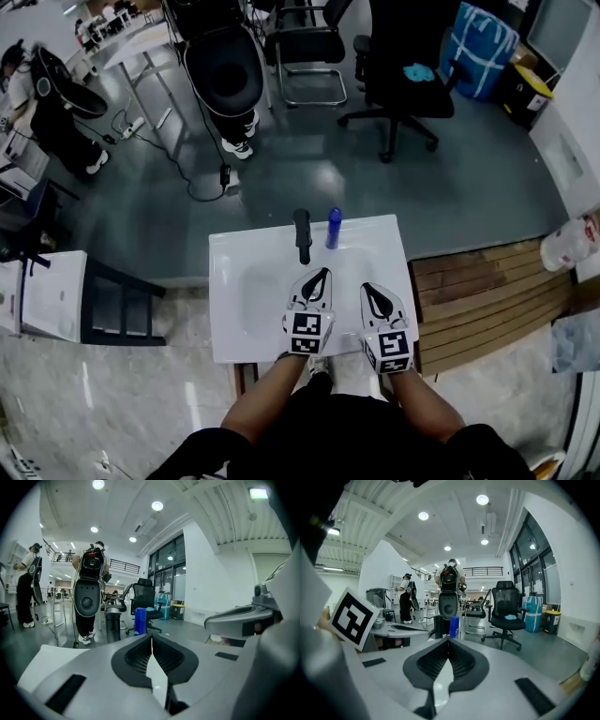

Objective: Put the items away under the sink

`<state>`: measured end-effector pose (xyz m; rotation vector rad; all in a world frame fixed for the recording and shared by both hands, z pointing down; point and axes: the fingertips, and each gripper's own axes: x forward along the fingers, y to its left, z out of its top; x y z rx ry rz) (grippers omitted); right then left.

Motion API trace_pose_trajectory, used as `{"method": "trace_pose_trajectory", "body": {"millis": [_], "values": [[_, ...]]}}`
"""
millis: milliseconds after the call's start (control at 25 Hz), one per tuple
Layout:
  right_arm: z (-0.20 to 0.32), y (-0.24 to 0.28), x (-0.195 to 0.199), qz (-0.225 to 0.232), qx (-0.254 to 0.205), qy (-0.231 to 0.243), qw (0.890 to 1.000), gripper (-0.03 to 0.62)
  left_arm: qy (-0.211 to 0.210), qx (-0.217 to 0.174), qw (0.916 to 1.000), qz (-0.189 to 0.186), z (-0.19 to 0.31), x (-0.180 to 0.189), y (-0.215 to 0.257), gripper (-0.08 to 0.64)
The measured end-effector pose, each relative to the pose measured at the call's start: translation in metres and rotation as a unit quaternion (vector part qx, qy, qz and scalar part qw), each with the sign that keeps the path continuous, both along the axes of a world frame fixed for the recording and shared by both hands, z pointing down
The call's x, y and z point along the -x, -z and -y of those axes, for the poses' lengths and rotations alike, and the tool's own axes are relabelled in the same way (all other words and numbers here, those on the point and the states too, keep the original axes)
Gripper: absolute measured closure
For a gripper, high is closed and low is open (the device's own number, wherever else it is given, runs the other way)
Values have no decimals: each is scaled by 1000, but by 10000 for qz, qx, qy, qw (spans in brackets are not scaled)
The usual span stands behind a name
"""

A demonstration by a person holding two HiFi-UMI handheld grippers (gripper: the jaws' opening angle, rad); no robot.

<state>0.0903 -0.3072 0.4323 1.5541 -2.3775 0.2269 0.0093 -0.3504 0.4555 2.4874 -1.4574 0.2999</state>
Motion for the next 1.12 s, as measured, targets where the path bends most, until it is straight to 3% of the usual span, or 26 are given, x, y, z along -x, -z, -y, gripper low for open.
{"method": "trace_pose_trajectory", "body": {"millis": [480, 640, 960, 1120], "values": [[60, -7, 15, -49, -104, 23, 9999, 571, 9, -18, 10000, 35, 7, 13, 3, 538], [83, -25, 29, -52, 91, 44, 9999, 569, 136, -24, 9999, 38, 4, 29, 4, 538], [128, -70, 51, -10, 549, -174, 9983, 345, 420, -34, 9991, 58, 0, 63, 6, 538], [154, -90, 56, 119, 770, -419, 9961, 314, 632, 16, 9980, 36, -3, 85, 1, 538]]}}
